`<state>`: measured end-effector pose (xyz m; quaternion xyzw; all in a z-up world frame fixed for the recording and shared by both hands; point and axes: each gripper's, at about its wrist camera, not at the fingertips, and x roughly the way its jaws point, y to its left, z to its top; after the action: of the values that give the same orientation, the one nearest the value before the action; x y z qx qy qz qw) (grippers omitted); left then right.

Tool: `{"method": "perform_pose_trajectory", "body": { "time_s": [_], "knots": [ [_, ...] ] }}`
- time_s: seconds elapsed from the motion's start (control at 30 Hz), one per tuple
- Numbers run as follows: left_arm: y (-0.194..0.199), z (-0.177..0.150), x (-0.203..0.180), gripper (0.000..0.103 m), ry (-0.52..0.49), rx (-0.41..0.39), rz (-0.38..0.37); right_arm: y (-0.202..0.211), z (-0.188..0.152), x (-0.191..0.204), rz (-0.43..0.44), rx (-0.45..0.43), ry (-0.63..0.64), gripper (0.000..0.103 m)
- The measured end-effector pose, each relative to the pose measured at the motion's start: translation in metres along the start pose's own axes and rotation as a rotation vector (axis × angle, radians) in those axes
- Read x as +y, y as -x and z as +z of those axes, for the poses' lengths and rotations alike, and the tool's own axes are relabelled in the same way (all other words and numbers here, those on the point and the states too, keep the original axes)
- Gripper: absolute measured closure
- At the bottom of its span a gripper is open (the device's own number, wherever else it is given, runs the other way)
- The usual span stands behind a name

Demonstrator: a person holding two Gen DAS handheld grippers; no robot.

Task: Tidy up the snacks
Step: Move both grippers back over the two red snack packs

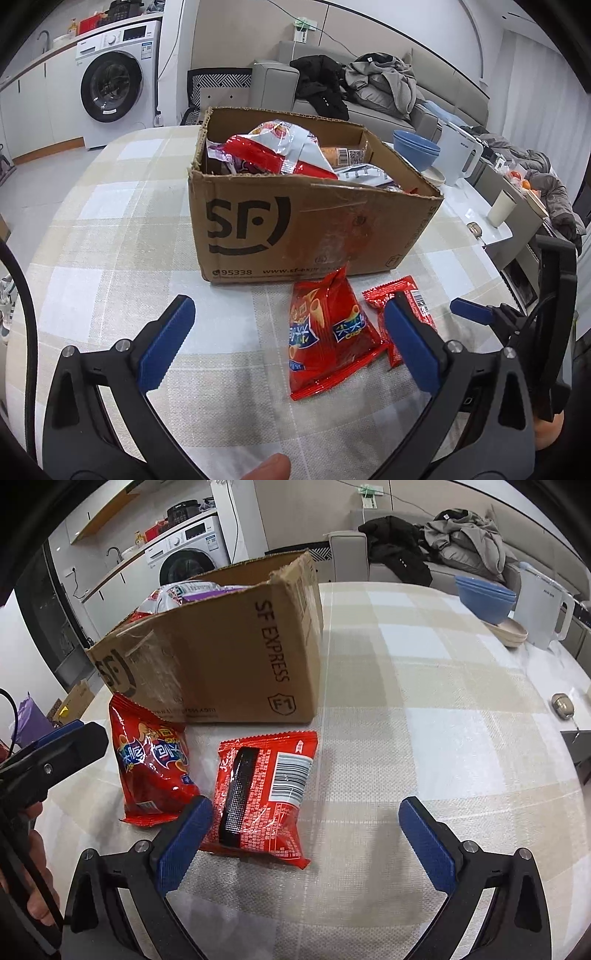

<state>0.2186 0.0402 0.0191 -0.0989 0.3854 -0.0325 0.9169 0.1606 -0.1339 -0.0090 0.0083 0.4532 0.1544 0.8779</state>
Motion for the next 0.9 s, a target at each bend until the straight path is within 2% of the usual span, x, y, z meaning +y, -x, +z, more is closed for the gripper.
{"method": "perform_pose_trajectory", "body": {
  "time_s": [0.17,0.5,0.9],
  "knots": [
    [-0.013,-0.004,0.002,0.001,0.012,0.027,-0.008,-0.006,0.002,0.009,-0.029,0.022,0.094,0.000],
    [-0.033,-0.017,-0.012,0.001,-0.022,0.071,-0.021,-0.006,-0.003,0.003,0.000,0.023,0.096,0.001],
    [-0.059,-0.020,-0.032,0.001,0.014,0.116,-0.045,-0.004,-0.007,0.003,0.006,0.021,0.113,0.001]
  ]
}}
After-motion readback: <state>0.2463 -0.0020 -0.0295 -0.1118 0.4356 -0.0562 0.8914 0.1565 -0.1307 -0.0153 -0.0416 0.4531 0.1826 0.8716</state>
